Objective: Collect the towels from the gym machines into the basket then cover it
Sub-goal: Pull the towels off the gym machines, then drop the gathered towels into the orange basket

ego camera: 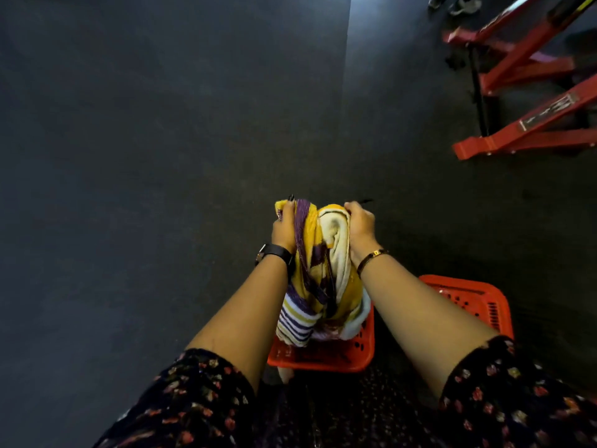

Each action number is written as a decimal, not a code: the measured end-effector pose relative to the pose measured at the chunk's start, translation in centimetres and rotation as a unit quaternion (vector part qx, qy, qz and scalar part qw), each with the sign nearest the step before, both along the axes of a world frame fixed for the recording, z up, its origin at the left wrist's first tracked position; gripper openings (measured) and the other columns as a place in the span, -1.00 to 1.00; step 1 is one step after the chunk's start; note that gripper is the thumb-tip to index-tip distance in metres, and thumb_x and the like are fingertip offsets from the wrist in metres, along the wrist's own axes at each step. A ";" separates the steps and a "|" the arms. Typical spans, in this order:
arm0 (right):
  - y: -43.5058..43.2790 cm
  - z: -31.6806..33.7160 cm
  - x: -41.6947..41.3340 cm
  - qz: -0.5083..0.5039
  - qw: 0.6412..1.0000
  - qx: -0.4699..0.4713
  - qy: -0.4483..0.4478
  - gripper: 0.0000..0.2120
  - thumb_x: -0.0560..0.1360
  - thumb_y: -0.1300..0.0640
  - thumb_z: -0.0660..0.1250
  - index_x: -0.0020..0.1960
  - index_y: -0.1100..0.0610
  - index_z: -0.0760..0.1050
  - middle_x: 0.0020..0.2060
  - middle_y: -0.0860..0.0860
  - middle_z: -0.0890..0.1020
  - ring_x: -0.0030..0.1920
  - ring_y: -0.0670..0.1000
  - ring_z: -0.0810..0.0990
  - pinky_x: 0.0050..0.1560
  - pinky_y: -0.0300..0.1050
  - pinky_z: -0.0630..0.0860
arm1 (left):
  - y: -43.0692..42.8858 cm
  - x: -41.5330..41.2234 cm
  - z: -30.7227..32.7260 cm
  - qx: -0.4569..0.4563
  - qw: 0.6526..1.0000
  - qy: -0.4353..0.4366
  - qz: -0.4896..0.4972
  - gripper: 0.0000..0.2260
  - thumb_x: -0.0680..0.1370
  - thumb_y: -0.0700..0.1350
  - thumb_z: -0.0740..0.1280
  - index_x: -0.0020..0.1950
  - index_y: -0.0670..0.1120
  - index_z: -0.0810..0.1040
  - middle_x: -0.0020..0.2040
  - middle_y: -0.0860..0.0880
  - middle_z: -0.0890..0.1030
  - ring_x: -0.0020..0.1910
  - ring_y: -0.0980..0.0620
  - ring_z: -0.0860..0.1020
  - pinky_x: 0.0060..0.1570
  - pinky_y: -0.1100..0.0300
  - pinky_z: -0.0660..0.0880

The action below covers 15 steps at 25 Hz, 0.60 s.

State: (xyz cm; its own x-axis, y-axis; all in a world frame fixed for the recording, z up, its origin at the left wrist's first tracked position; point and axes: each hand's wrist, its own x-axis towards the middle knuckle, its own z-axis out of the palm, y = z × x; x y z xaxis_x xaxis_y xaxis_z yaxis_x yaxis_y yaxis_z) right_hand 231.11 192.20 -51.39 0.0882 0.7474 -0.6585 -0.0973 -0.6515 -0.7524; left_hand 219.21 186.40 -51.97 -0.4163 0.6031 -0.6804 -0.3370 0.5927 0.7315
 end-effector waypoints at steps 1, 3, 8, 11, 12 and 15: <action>0.2 -0.7 0.0 0.000 1.000 -0.004 -0.002 -0.74 0.48 0.22 0.26 -0.39 0.12 0.41 -0.44 0.02 0.43 -0.36 0.01 0.43 -0.33 -0.09 0.35 | 0.2 -0.1 -0.8 -0.007 1.000 -0.001 -0.001 -0.60 0.47 0.25 0.16 -0.18 -0.05 0.56 -0.19 -0.07 0.58 -0.11 -0.08 0.51 0.03 0.03 0.42; 1.0 -2.2 0.0 -0.007 1.000 -0.009 -0.013 -0.72 0.48 0.23 0.25 -0.40 0.12 0.39 -0.44 0.02 0.42 -0.39 -0.02 0.41 -0.34 -0.11 0.34 | 1.1 -0.3 -2.5 -0.026 1.000 0.000 -0.007 -0.57 0.46 0.27 0.15 -0.12 -0.06 0.58 -0.19 -0.05 0.57 -0.12 -0.08 0.50 0.03 0.04 0.41; 1.7 -7.7 0.8 -0.015 0.998 -0.047 -0.041 -0.72 0.48 0.22 0.26 -0.40 0.10 0.39 -0.45 0.01 0.43 -0.40 -0.03 0.42 -0.33 -0.11 0.36 | 1.9 0.5 -7.6 -0.068 0.998 -0.005 -0.012 -0.59 0.54 0.22 0.10 -0.17 -0.06 0.55 -0.33 0.01 0.48 -0.25 -0.02 0.47 -0.23 0.12 0.33; 1.6 -12.2 1.2 -0.004 0.995 -0.075 -0.066 -0.72 0.48 0.19 0.27 -0.41 0.09 0.40 -0.45 0.00 0.43 -0.37 -0.01 0.42 -0.29 -0.08 0.36 | 1.6 1.0 -12.4 -0.094 0.995 -0.019 -0.008 -0.50 0.44 0.30 0.15 -0.52 -0.03 0.49 -0.47 0.01 0.43 -0.33 -0.06 0.39 -0.13 0.03 0.37; 1.3 -13.7 1.4 0.001 0.994 -0.080 -0.071 -0.72 0.48 0.19 0.27 -0.41 0.09 0.39 -0.45 0.00 0.43 -0.35 0.01 0.42 -0.28 -0.07 0.36 | 1.2 1.3 -14.6 -0.102 0.994 -0.027 0.000 -0.48 0.37 0.36 0.16 -0.48 -0.04 0.55 -0.43 -0.04 0.50 -0.28 -0.11 0.44 -0.05 -0.05 0.41; 0.4 -18.0 1.6 0.011 0.993 -0.097 -0.073 -0.72 0.45 0.17 0.26 -0.43 0.09 0.39 -0.43 0.04 0.46 -0.34 0.05 0.44 -0.26 -0.07 0.39 | 0.1 1.5 -22.1 -0.172 0.985 -0.030 -0.002 -0.18 0.20 0.56 0.14 0.12 -0.05 0.61 0.11 -0.18 0.63 0.14 -0.22 0.54 0.33 -0.16 0.33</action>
